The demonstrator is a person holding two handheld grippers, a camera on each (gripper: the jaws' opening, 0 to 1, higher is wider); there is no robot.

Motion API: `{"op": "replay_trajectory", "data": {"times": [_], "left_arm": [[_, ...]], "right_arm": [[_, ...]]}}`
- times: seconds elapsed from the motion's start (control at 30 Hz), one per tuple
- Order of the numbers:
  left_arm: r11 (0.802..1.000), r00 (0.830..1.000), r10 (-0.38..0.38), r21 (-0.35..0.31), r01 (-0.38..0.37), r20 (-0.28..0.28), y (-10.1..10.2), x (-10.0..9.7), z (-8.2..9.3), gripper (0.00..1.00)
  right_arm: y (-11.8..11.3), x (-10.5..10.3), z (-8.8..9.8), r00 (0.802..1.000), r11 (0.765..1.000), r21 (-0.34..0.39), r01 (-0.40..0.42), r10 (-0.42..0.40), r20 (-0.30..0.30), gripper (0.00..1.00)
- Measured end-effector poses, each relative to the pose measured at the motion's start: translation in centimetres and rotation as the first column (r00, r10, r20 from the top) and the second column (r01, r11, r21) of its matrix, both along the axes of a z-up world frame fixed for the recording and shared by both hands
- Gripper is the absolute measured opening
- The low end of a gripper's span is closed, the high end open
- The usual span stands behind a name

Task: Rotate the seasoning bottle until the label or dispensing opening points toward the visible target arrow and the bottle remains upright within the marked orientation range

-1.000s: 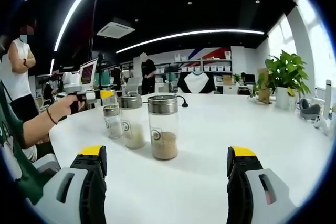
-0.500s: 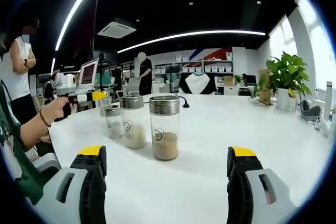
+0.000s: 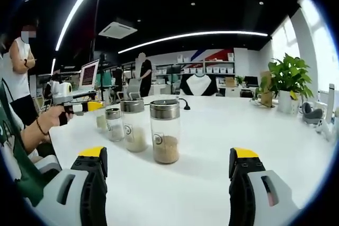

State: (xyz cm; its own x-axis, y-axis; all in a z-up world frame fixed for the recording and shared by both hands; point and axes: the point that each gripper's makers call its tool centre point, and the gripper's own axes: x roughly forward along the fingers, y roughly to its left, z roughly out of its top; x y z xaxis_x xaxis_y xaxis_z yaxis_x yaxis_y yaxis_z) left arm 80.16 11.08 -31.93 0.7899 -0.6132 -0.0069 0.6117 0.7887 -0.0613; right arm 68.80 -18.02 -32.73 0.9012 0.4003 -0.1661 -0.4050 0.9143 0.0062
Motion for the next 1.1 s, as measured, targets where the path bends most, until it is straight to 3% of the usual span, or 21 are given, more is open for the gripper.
{"op": "replay_trajectory", "data": {"times": [0.63,0.67,0.73,0.8,0.87,1.1], "left_arm": [[1.0,1.0,-0.011,0.009,0.011,0.001,-0.3,-0.9,-1.4,0.32],[1.0,1.0,-0.014,0.009,0.014,0.025,-0.4,-0.8,-1.1,0.32],[1.0,1.0,-0.016,0.004,0.016,0.007,-0.4,-1.0,-1.2,0.32],[0.998,0.999,-0.027,0.062,0.025,0.027,-0.7,-1.3,-1.3,0.32],[0.999,1.0,-0.019,0.028,0.019,0.011,-0.7,-1.3,-1.3,0.32],[0.999,1.0,-0.022,0.026,0.022,0.014,-1.1,-2.0,-1.0,0.33]], "right_arm": [[-0.1,0.2,-0.6,1.0,1.0,0.0,0.005,-0.005,-0.014,0.98],[-0.1,0.2,-0.6,1.0,1.0,0.0,0.005,-0.005,-0.013,0.98],[-0.1,0.2,-0.6,1.0,1.0,0.001,0.003,-0.003,-0.013,0.98],[-0.1,0.2,-0.8,1.0,1.0,0.002,0.003,-0.003,-0.016,0.98],[-0.1,0.3,-0.9,1.0,1.0,0.002,0.003,-0.003,-0.018,0.98],[-0.1,0.3,-1.0,1.0,1.0,0.002,0.001,-0.001,-0.023,0.98]]}}
